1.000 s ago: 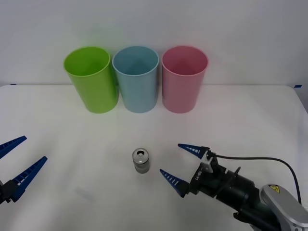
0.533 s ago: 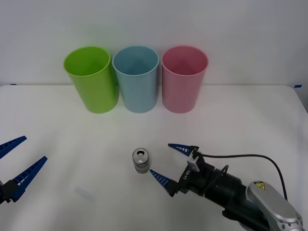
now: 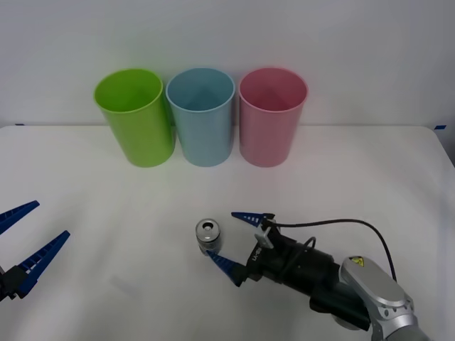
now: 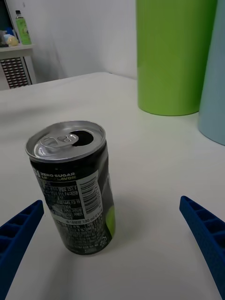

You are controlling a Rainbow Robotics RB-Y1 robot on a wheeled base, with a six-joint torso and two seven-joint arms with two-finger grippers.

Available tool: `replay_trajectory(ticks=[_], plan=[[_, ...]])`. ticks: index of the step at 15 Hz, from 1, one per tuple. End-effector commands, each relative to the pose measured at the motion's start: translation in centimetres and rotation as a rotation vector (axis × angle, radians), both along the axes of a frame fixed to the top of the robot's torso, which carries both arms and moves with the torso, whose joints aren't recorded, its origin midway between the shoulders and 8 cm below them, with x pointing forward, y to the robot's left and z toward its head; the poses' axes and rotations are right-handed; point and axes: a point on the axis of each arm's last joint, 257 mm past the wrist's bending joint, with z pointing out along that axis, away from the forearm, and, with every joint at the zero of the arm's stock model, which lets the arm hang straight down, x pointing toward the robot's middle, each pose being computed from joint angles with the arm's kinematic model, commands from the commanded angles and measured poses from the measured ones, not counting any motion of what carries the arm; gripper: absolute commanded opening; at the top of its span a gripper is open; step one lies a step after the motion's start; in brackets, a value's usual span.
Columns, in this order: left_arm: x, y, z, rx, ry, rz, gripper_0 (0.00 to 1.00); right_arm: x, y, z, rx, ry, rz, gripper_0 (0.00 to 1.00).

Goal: Grasp the object on the table and drop it into the matching bin: aluminum can to the light blue bin, PET bottle to the pink bin.

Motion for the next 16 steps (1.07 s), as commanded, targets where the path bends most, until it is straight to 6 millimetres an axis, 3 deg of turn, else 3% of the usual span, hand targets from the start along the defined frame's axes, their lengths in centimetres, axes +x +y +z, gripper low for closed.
replay_trajectory(ticks=[1, 5, 13, 14, 15, 16], plan=[[0.0, 0.0, 0.0, 0.0, 0.0, 0.0, 1.0, 0.4, 1.7, -0.3, -0.004, 0.0, 0.022, 1.0], [0.0, 0.0, 0.0, 0.0, 0.0, 0.0, 1.0, 0.7, 3.7, -0.1, -0.012, -0.016, 0.027, 1.0], [0.0, 0.0, 0.0, 0.0, 0.0, 0.0, 1.0, 0.4, 4.6, -0.3, -0.019, -0.018, 0.03, 1.0], [0.0, 0.0, 0.0, 0.0, 0.0, 0.0, 1.0, 0.3, 4.7, -0.4, -0.02, -0.017, 0.031, 0.9], [0.0, 0.0, 0.0, 0.0, 0.0, 0.0, 1.0, 0.4, 4.6, -0.3, -0.02, -0.023, 0.03, 0.25], [0.0, 0.0, 0.0, 0.0, 0.0, 0.0, 1.0, 0.4, 4.7, -0.3, -0.024, -0.026, 0.031, 0.05]])
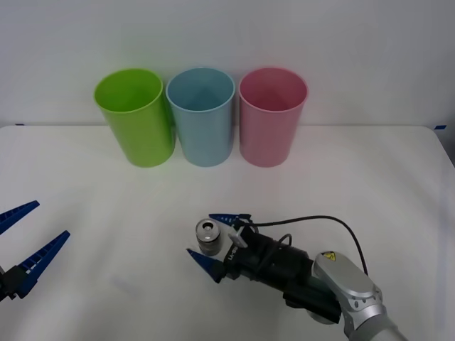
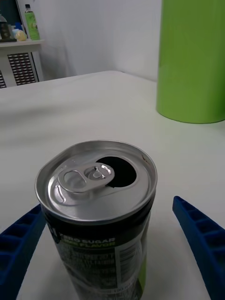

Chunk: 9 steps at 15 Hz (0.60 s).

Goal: Grasp the object on the table and drop it into the matching bin: aluminum can to the light blue bin, PET bottle to the pink bin.

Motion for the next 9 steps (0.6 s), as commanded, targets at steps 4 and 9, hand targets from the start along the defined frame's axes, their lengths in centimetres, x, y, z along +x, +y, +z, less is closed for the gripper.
replay_trajectory(ticks=[4, 9], plan=[[0.0, 0.0, 0.0, 0.0, 0.0, 0.0, 1.0, 0.04, 0.12, -0.07, -0.011, -0.014, -0.002, 0.0], [0.0, 0.0, 0.0, 0.0, 0.0, 0.0, 1.0, 0.01, 0.1, -0.11, -0.009, -0.012, -0.003, 0.0]])
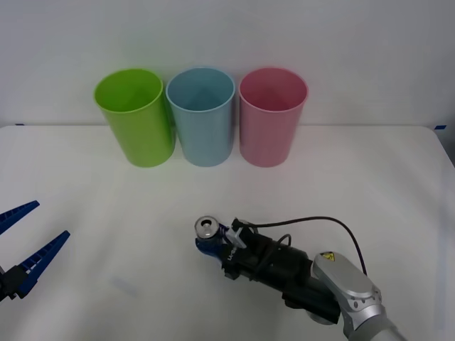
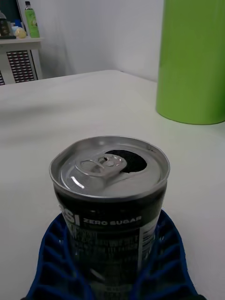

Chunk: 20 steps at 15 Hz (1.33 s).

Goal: Grasp the object on the table and drop it into the matching bin: aluminum can to the light blue bin, PET bottle to the pink bin.

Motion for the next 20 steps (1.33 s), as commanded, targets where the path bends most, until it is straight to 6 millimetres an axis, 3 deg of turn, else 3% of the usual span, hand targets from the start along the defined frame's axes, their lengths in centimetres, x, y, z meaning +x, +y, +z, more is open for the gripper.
replay_trajectory(ticks=[1, 6, 14, 20], plan=[[0.0, 0.0, 0.0, 0.0, 0.0, 0.0, 1.0, 0.0, 0.0, 0.1, 0.008, 0.004, -0.003, 0.0], [0.0, 0.0, 0.0, 0.0, 0.0, 0.0, 1.0, 0.1, -0.4, 1.4, 0.049, -0.003, -0.01, 0.0], [0.0, 0.0, 0.0, 0.0, 0.0, 0.0, 1.0, -0.1, -2.7, 8.2, 0.162, -0.074, -0.026, 0.0], [0.0, 0.0, 0.0, 0.0, 0.0, 0.0, 1.0, 0.7, -5.9, 14.4, 0.246, -0.077, -0.031, 0.0]])
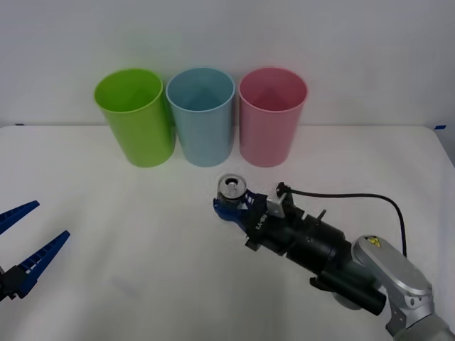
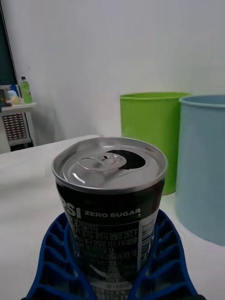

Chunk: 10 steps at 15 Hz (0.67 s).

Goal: Grasp the object on the table and drop it into the matching bin: aluminum can to the light blue bin, PET bottle to the pink bin.

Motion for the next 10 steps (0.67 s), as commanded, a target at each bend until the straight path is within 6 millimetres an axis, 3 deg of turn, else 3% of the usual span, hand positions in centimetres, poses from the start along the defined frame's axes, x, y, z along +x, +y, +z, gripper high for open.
replay_trajectory(ticks=[1, 5, 10], plan=[[0.0, 0.0, 0.0, 0.0, 0.0, 0.0, 1.0, 0.4, -1.8, 2.9, 0.041, 0.018, -0.003, 0.0], [0.0, 0.0, 0.0, 0.0, 0.0, 0.0, 1.0, 1.1, -3.8, 6.8, 0.104, 0.027, -0.008, 0.0], [0.0, 0.0, 0.0, 0.0, 0.0, 0.0, 1.0, 1.9, -4.4, 11.8, 0.189, 0.036, 0.001, 0.0]])
